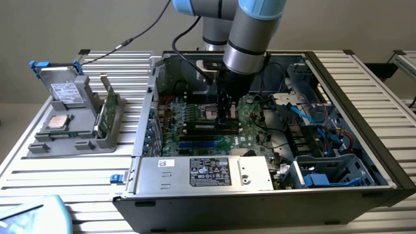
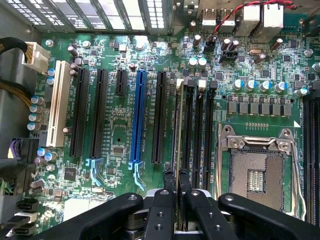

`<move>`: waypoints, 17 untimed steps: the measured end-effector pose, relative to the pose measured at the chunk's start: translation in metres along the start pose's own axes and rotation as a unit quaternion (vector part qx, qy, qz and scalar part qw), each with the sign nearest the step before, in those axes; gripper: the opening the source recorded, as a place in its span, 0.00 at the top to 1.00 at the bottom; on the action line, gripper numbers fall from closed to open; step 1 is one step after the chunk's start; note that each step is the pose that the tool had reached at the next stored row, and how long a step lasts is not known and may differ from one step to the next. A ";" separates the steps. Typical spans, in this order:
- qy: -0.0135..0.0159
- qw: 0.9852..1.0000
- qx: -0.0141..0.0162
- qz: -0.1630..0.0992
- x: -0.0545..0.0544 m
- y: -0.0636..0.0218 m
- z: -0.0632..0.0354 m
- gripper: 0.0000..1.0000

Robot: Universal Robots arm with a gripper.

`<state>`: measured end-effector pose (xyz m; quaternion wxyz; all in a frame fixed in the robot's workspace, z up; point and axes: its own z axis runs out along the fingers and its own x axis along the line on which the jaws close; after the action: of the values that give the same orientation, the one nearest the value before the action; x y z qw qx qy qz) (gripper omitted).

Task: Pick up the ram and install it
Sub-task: 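Insert the ram into the slot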

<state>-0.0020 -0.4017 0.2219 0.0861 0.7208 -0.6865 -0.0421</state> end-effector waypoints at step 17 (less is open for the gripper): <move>0.003 1.000 0.006 -0.009 -0.001 0.0023 -0.0005 0.86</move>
<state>-0.0043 -0.4007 0.2227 0.0835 0.7273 -0.6802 -0.0371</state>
